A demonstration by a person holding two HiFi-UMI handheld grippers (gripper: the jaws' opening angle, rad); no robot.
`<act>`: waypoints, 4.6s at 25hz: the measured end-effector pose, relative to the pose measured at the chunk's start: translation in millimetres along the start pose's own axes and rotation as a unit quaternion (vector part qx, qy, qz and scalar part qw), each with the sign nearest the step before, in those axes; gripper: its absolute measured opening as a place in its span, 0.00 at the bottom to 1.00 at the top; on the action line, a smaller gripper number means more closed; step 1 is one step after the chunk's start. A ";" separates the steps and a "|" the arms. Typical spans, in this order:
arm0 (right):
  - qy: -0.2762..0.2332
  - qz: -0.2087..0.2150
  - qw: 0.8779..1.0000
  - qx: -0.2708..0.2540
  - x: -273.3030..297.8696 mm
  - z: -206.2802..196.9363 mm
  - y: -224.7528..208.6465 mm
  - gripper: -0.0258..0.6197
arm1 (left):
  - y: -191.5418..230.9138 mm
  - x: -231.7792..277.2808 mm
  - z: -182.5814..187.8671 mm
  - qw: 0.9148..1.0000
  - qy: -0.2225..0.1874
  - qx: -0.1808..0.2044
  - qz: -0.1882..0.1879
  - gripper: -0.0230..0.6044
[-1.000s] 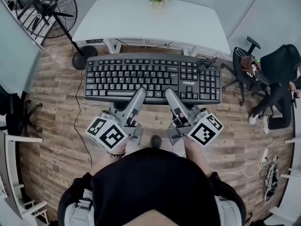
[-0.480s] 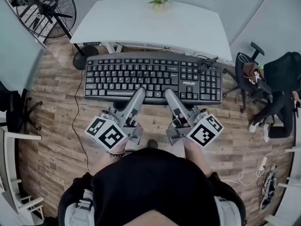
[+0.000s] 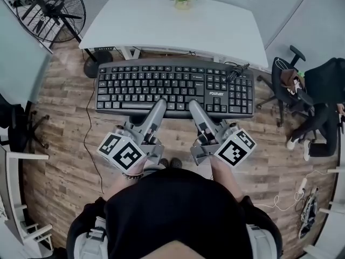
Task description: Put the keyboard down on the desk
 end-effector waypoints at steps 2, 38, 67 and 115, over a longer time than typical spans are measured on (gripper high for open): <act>-0.002 0.000 1.000 0.001 -0.6 -0.9 0.2 0.31 | -0.2 0.2 -0.2 1.000 0.000 0.001 -0.002 0.40; 0.009 0.032 0.999 0.006 -6.3 -0.7 -7.1 0.31 | -12.2 -4.5 -8.9 0.999 -0.016 0.010 0.026 0.40; -0.013 0.007 1.000 -0.007 69.1 27.2 -50.9 0.32 | 61.1 59.7 36.2 1.000 -0.014 0.007 -0.020 0.40; -0.049 -0.038 0.998 -0.001 246.1 90.0 -119.7 0.32 | 205.9 175.7 161.3 0.997 0.022 0.004 -0.077 0.40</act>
Point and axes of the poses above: the fingertips, and each gripper's own axes: x forward along the fingers, y to its left, z out of its top, the point moved 8 cm from there along -x, backward along the fingers, and after that the axes turned 10 degrees about y, right-handed, at the moved point
